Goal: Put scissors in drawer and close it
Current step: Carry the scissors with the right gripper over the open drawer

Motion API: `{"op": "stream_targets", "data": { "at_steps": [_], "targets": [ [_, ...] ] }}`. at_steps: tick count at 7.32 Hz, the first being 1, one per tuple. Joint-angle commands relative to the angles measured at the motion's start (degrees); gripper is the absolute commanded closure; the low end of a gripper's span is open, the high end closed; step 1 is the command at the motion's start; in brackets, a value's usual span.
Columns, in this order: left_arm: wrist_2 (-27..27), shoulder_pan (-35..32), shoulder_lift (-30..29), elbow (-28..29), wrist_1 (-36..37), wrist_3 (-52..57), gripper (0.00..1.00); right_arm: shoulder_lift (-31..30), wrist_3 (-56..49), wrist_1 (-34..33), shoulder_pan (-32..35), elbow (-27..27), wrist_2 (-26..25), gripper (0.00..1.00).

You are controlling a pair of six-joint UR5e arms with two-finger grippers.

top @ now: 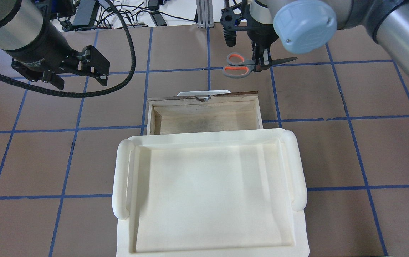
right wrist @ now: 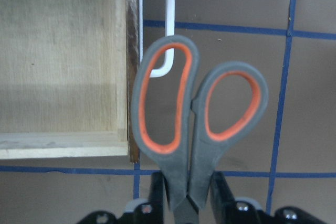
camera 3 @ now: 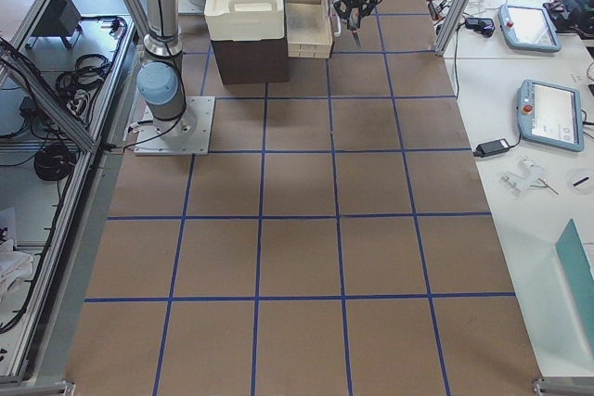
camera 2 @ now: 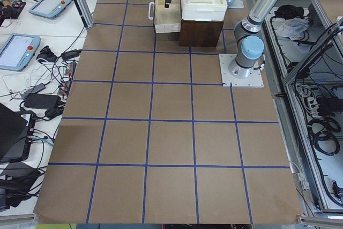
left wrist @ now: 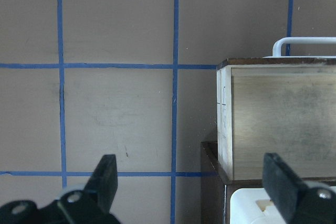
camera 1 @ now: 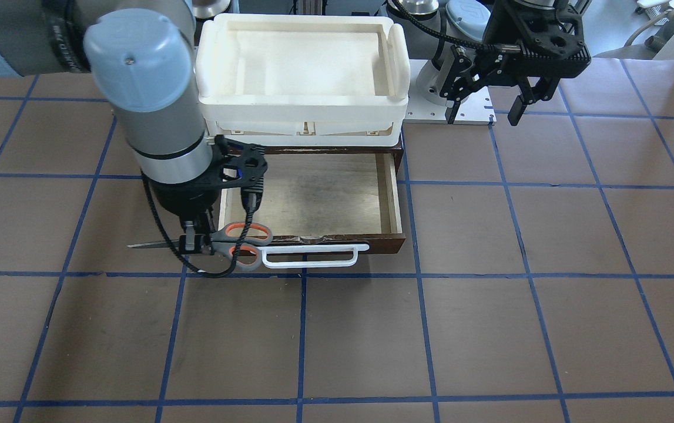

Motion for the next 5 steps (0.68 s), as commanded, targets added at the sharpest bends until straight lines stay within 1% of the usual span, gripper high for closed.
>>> {"op": "stream_targets", "data": {
  "at_steps": [1,4,5],
  "targets": [
    [0.0,0.0,0.11,-0.1,0.02,0.02,0.0,0.26,1.99,0.33,5.97,0.09,1.41,1.0],
    [0.0,0.0,0.2,-0.1,0.02,-0.07,0.0,0.35,1.9,0.06,9.41,1.85,3.44,1.0],
    [0.0,0.0,0.2,-0.1,0.02,-0.07,0.0,0.44,1.9,-0.29,9.51,3.51,4.4,1.0]
  ]
}}
